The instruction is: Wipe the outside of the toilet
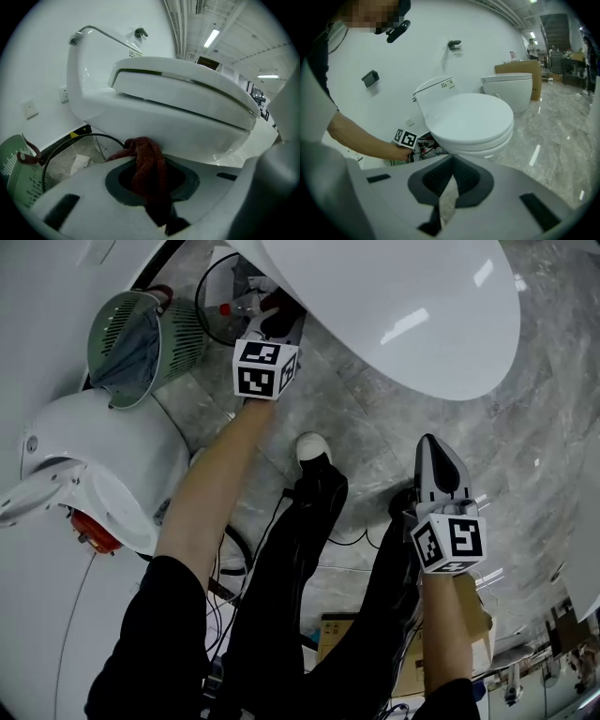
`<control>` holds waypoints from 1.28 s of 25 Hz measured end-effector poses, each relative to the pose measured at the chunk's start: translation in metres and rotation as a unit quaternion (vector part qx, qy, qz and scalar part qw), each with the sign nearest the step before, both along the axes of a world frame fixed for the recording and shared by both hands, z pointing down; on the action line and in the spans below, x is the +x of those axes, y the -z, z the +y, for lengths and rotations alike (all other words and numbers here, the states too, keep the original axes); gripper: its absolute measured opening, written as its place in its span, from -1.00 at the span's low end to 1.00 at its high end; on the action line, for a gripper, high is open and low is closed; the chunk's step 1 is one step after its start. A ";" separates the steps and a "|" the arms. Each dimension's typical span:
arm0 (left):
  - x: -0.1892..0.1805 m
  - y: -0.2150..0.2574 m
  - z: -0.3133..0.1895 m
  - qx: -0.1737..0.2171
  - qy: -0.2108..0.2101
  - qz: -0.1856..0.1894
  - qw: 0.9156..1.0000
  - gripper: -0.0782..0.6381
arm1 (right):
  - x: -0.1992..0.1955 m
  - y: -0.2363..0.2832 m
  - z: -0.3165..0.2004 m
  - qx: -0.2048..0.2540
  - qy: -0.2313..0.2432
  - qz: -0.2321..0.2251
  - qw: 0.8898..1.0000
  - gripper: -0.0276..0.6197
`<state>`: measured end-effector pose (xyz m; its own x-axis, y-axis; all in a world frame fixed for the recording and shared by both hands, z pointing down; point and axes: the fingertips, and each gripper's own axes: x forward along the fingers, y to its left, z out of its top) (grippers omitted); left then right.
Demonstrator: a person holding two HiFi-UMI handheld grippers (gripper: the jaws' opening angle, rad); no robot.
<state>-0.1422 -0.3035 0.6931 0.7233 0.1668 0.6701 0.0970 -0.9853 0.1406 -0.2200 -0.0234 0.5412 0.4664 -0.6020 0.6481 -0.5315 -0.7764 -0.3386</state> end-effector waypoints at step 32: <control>-0.050 0.000 0.215 -0.037 0.056 -0.061 0.996 -0.59 | 0.037 0.023 0.164 0.022 0.044 0.012 0.999 -0.91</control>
<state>-0.1920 -0.0881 0.6935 0.6536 0.1408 0.7437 -0.0363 -0.9756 0.2166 -0.1826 0.1402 0.5187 0.4251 -0.6684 0.6104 -0.6050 -0.7114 -0.3576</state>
